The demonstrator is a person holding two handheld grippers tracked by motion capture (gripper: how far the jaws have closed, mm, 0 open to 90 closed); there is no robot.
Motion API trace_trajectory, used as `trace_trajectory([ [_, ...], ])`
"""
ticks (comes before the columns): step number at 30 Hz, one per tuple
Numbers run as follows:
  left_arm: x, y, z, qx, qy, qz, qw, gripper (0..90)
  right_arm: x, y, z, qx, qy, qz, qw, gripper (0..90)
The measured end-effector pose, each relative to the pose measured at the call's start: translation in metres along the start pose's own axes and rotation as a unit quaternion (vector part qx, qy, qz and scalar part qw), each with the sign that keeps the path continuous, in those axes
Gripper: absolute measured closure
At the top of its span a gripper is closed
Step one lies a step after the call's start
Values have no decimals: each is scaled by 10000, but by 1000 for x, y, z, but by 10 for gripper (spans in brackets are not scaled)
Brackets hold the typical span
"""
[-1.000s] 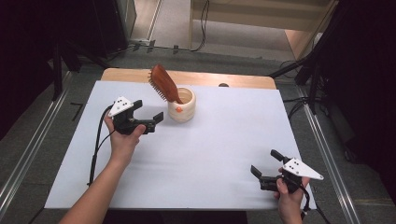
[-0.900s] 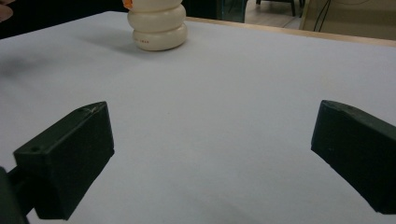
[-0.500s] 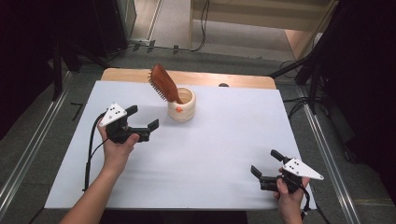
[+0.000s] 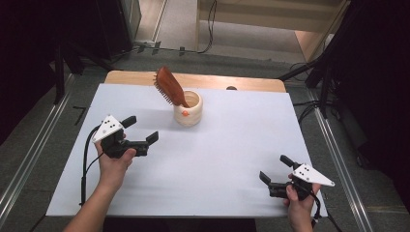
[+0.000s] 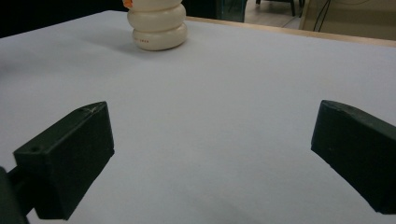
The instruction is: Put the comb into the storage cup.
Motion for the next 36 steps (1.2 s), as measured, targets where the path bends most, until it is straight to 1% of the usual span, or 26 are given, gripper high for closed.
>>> trace_trajectory([
  [5,2,4,10,-16,-51,7,10000,0,0,0,0,6,-2,2,10000,0],
  [18,4,12,37,-10,-139,-94,9999,0,1,0,-1,20,2,-13,10000,0],
  [22,5,15,44,-7,-168,-74,9998,0,0,0,-1,12,14,10,10000,0],
  [27,6,21,51,32,-214,-147,9997,0,0,1,-1,24,19,-20,10000,0],
  [29,6,24,54,30,-230,-113,9997,0,0,1,-1,16,25,-15,10000,0],
  [31,8,27,56,65,-274,-150,9995,0,0,1,-1,14,22,-12,10000,0],
  [34,9,31,60,79,-299,-146,9994,0,0,1,-1,21,22,7,10000,0],
  [36,11,33,62,81,-304,-137,9994,0,0,1,-1,26,26,-22,10000,0],
])
Point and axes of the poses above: each handheld gripper's, and its own axes: z roughly backward along the jaws, y roughly out of its underside, x roughly to its left, the point moved 8 cm from there along -z, roughly forward along the jaws
